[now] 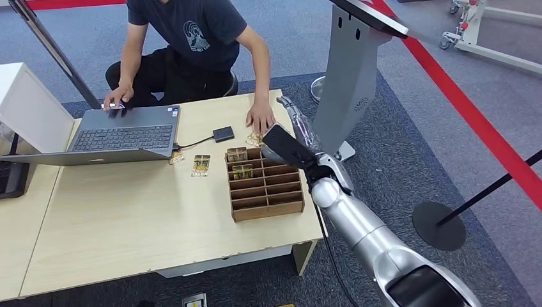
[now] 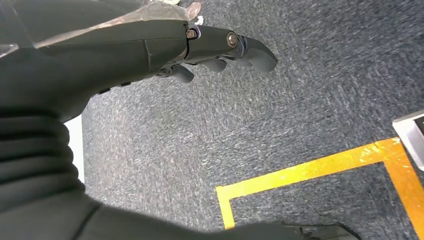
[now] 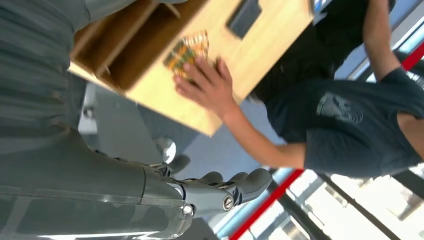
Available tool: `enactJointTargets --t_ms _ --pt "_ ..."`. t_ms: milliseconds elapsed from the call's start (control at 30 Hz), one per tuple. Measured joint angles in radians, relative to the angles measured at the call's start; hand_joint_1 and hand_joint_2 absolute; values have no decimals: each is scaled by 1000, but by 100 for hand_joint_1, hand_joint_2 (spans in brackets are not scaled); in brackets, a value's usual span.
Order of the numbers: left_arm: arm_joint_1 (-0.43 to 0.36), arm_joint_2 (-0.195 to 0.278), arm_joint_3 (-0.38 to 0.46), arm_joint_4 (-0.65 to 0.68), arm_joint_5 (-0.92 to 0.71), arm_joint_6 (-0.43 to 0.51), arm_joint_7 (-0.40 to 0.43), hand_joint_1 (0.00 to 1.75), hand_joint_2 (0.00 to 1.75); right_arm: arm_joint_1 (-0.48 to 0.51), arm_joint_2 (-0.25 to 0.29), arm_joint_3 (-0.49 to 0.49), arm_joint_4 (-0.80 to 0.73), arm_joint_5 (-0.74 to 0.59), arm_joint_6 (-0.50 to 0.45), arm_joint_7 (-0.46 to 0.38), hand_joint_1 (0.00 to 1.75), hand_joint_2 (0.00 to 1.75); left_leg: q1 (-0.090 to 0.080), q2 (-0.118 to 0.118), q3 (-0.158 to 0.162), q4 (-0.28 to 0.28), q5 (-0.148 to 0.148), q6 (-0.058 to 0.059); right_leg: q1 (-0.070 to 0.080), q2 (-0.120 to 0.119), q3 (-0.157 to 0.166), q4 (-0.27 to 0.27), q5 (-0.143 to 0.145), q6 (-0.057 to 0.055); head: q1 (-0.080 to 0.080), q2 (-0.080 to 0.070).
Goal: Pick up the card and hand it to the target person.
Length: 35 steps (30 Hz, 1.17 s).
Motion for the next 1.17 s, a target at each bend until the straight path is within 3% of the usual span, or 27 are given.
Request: enactJointTargets --t_ms 233,500,767,1167 --pt "21 4 0 0 14 2 -15 0 0 215 -103 -53 -234 -315 210 19 0 175 0 0 0 0 -1 1 0 0 0 -1 -1 1 0 0" --pt "32 12 0 0 22 8 -19 0 0 424 -220 -124 -478 -345 236 82 0 175 0 0 0 0 -1 1 0 0 0 -1 -1 1 0 0" --pt "31 12 0 0 25 7 -13 0 0 505 -274 -176 -606 -326 276 141 0 175 0 0 0 0 -1 1 0 0 1 -1 -1 1 0 0" --pt "20 12 -4 -1 18 6 -11 0 0 514 -277 -188 -650 -296 312 149 0 175 0 0 -1 0 -1 1 0 0 1 -1 -1 1 0 0"
